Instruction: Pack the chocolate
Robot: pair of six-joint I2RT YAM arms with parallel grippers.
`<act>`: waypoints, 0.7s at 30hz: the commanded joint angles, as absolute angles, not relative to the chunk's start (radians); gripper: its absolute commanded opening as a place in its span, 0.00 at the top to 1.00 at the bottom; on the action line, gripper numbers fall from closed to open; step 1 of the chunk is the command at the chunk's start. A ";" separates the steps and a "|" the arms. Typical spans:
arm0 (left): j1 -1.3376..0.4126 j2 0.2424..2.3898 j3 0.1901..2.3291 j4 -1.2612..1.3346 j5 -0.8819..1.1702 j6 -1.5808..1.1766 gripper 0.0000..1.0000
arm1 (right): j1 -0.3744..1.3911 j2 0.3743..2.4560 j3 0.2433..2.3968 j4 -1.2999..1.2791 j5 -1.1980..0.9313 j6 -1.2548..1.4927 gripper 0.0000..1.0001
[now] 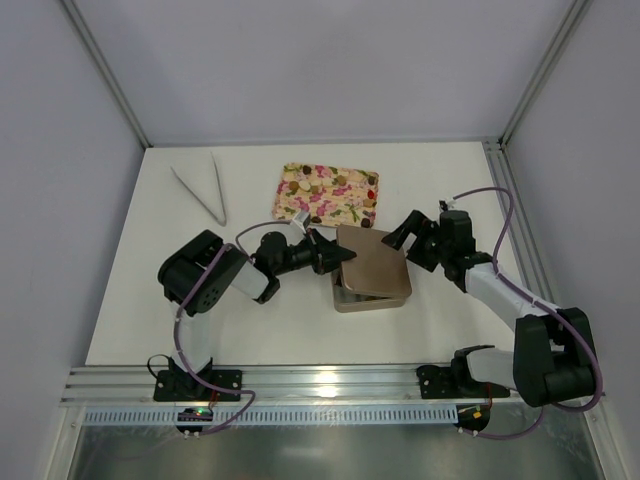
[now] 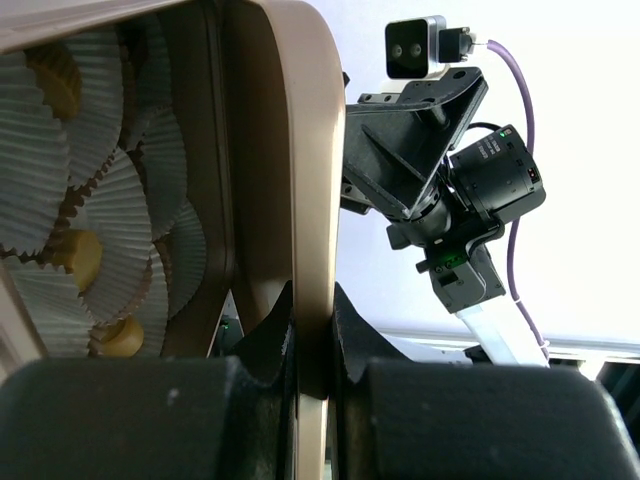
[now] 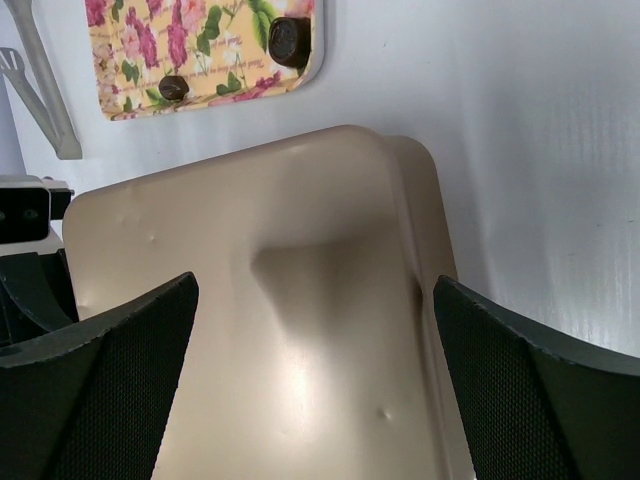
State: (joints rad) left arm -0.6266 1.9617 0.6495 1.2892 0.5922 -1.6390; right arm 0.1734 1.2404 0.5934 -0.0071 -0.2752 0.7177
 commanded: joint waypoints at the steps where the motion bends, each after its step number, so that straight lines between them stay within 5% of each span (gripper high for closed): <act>1: -0.627 1.965 0.640 1.548 0.595 -1.609 1.00 | 0.179 1.247 0.578 0.049 -0.267 0.703 0.00; 21: -0.627 1.977 0.623 1.546 0.595 -1.594 1.00 | 0.179 1.302 0.537 0.130 -0.354 0.701 0.00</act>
State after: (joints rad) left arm -0.6270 1.9678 0.6346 1.3018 0.5919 -1.6176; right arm 0.1734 1.3029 0.5472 0.0601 -0.3328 0.7086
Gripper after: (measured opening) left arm 0.080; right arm 0.996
